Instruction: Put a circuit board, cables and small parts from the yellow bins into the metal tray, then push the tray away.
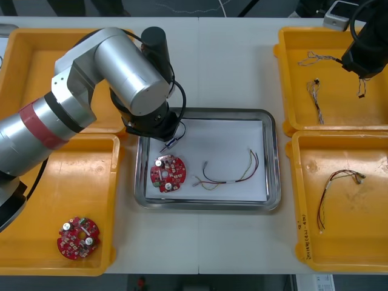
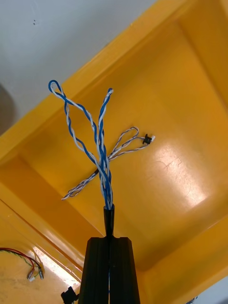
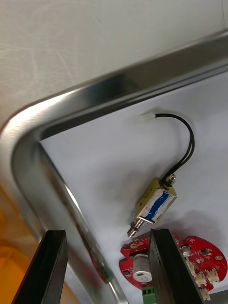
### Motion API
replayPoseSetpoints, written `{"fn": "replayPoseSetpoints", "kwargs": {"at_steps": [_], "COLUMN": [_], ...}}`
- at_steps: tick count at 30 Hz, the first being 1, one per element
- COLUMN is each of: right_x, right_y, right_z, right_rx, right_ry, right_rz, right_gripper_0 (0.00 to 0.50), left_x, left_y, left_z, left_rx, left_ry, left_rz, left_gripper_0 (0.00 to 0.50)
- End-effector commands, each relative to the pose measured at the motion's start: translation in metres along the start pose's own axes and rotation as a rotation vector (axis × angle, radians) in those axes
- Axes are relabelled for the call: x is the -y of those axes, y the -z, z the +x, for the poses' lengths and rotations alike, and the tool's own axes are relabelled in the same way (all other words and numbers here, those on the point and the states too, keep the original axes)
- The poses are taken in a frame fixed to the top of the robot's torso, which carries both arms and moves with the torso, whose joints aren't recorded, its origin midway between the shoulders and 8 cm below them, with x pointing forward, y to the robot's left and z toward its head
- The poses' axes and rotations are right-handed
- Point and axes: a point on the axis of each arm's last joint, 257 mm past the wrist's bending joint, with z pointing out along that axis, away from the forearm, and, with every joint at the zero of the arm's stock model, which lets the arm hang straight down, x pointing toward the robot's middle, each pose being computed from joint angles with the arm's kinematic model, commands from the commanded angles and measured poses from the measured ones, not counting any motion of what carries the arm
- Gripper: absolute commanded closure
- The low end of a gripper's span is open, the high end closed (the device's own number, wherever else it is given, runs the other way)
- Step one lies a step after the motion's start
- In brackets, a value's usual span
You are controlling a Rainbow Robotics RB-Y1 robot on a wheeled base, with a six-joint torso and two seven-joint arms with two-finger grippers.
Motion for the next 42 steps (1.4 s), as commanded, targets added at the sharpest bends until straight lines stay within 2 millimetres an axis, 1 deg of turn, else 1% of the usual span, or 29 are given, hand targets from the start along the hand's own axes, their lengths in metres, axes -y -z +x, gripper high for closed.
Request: {"fn": "replayPoseSetpoints", "kwargs": {"at_steps": [1, 5, 9, 10, 13, 14, 16, 17, 19, 20, 22, 23, 25, 28, 31, 35, 37, 38, 40, 42], "right_x": [-0.017, -0.033, -0.051, -0.053, -0.070, -0.074, -0.089, -0.091, -0.108, -0.112, -0.127, -0.131, -0.145, -0.160, -0.182, -0.197, -0.203, -0.204, -0.210, -0.213], "right_y": [0.007, 0.004, 0.004, 0.004, 0.002, 0.001, -0.002, -0.002, -0.007, -0.008, -0.012, -0.013, -0.018, -0.022, -0.030, -0.039, -0.044, -0.045, -0.052, -0.060], "right_z": [-0.030, -0.048, -0.072, -0.075, -0.092, -0.095, -0.107, -0.109, -0.118, -0.119, -0.126, -0.127, -0.130, -0.133, -0.136, -0.142, -0.144, -0.144, -0.146, -0.146], "right_rx": [0.013, 0.023, 0.035, 0.038, 0.047, 0.049, 0.059, 0.060, 0.064, 0.063, 0.061, 0.062, 0.053, 0.053, 0.064, 0.093, 0.107, 0.112, 0.126, 0.123], "right_ry": [0.143, 0.194, 0.254, 0.262, 0.310, 0.320, 0.353, 0.360, 0.392, 0.401, 0.443, 0.454, 0.495, 0.540, 0.581, 0.596, 0.603, 0.606, 0.624, 0.640], "right_rz": [0.034, 0.036, 0.029, 0.028, 0.016, 0.011, -0.004, -0.006, -0.026, -0.030, -0.046, -0.049, -0.064, -0.088, -0.123, -0.142, -0.146, -0.146, -0.142, -0.130], "right_gripper_0": [0.500, 0.500, 0.500, 0.500, 0.500, 0.500, 0.500, 0.500, 0.500, 0.500, 0.500, 0.500, 0.500, 0.500, 0.500, 0.500, 0.500, 0.500, 0.500, 0.500], "left_x": [0.005, -0.004, -0.010, -0.011, -0.020, -0.023, -0.031, -0.034, -0.045, -0.048, -0.060, -0.064, -0.076, -0.090, -0.107, -0.126, -0.141, -0.145, -0.163, -0.173], "left_y": [0.040, 0.050, 0.063, 0.064, 0.077, 0.079, 0.088, 0.089, 0.095, 0.097, 0.103, 0.104, 0.107, 0.108, 0.103, 0.099, 0.098, 0.098, 0.099, 0.099], "left_z": [-0.037, -0.044, -0.054, -0.055, -0.062, -0.063, -0.066, -0.066, -0.067, -0.067, -0.069, -0.069, -0.071, -0.072, -0.075, -0.081, -0.082, -0.083, -0.083, -0.084], "left_rx": [0.078, 0.089, 0.109, 0.111, 0.121, 0.125, 0.129, 0.127, 0.126, 0.127, 0.133, 0.136, 0.146, 0.153, 0.154, 0.164, 0.160, 0.162, 0.160, 0.167], "left_ry": [-0.009, 0.017, 0.037, 0.039, 0.054, 0.061, 0.069, 0.072, 0.086, 0.090, 0.104, 0.108, 0.115, 0.123, 0.153, 0.202, 0.205, 0.207, 0.205, 0.203], "left_rz": [0.025, 0.031, 0.038, 0.039, 0.040, 0.040, 0.038, 0.035, 0.031, 0.030, 0.024, 0.020, 0.001, -0.027, -0.033, -0.023, -0.022, -0.022, -0.029, -0.028], "left_gripper_0": [0.002, 0.004, 0.003, 0.003, 0.003, 0.002, 0.003, 0.003, 0.002, 0.003, 0.004, 0.004, 0.003, 0.003, 0.002, 0.003, 0.004, 0.003, 0.003, 0.002]}}
